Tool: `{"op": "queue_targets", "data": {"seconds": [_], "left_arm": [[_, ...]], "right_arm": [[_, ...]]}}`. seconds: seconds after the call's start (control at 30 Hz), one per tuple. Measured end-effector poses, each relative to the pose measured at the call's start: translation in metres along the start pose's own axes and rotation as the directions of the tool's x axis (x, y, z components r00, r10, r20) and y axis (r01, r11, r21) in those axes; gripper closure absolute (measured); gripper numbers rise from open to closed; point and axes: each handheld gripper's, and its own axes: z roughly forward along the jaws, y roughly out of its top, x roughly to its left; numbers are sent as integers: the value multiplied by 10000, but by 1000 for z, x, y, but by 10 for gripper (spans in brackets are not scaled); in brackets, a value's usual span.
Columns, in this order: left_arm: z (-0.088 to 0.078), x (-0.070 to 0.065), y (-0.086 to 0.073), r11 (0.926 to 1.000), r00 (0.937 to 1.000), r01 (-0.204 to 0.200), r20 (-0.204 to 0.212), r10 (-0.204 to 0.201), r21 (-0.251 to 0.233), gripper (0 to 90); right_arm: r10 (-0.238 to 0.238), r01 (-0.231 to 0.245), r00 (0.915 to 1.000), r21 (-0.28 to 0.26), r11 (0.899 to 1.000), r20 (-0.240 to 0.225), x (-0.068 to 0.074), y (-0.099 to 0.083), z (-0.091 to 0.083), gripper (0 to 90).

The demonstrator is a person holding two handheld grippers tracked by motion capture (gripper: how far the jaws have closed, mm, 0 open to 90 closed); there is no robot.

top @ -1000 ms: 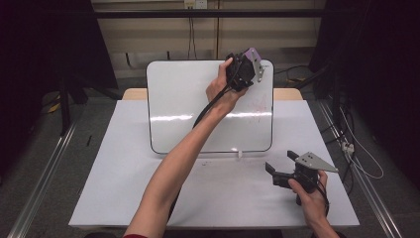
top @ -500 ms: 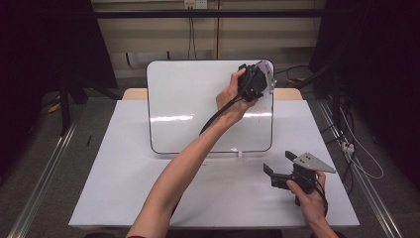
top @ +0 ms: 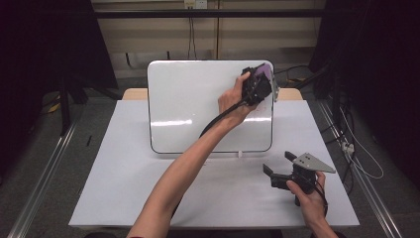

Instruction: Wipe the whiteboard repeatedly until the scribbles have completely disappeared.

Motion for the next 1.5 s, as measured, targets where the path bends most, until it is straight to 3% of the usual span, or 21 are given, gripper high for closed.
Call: {"op": "queue_targets", "data": {"seconds": [0.1,0.17,0.33,0.47,0.5,0.53,0.63,0.73,0.8,0.93,1.07,1.23,1.33,1.43,1.5], "left_arm": [[-2,-4,0,9999,9995,126,282,-123,-106,414],[0,3,-1,9989,9976,438,551,-429,-156,414],[3,32,-2,9960,9960,888,65,-887,-130,414],[4,62,-16,9822,9813,1879,-408,-1880,-70,414],[5,65,-17,9768,9759,2140,-424,-2140,-42,414],[5,65,-17,9763,9753,2163,-459,-2161,-11,414],[5,57,-11,9851,9824,1718,-754,-1711,29,414],[6,49,-6,9863,9850,1645,-511,-1647,-85,414],[5,36,-3,9957,9951,922,-363,-922,-17,414],[-2,3,-9,9990,9996,296,34,-295,-348,414],[-13,-23,-20,9982,9996,137,243,-123,-580,414],[-24,-47,-25,9989,9978,-23,658,54,-475,414],[-29,-62,-29,9978,9957,-336,839,383,-573,414],[-32,-66,-29,9976,9923,-405,1151,467,-556,414],[-29,-58,-29,9987,9865,-56,1631,138,-502,413]], "right_arm": [[-18,18,10000,19,10000,-11,1,0,0,64],[-17,17,10000,-8,10000,-14,1,0,-1,64],[11,-11,10000,8,10000,-11,0,0,1,64],[62,-62,10000,16,10000,33,-3,-1,1,64],[89,-89,10000,9,10000,36,-3,-1,0,64],[93,-93,9999,28,10000,38,-4,-1,0,64],[155,-155,9999,31,9999,64,-4,-1,1,64],[90,-90,10000,30,10000,4,-2,0,1,65],[63,-63,10000,20,10000,-22,-2,0,2,65],[23,-23,10000,27,10000,-43,-1,-1,1,64],[75,-75,10000,-9,10000,-5,-1,0,0,64],[117,-117,9999,71,9999,44,-2,0,3,64],[-45,44,10000,92,9999,24,0,0,3,64],[-94,94,10000,137,9999,-5,1,0,4,65],[-93,93,10000,133,9999,-8,1,0,4,65]]}}
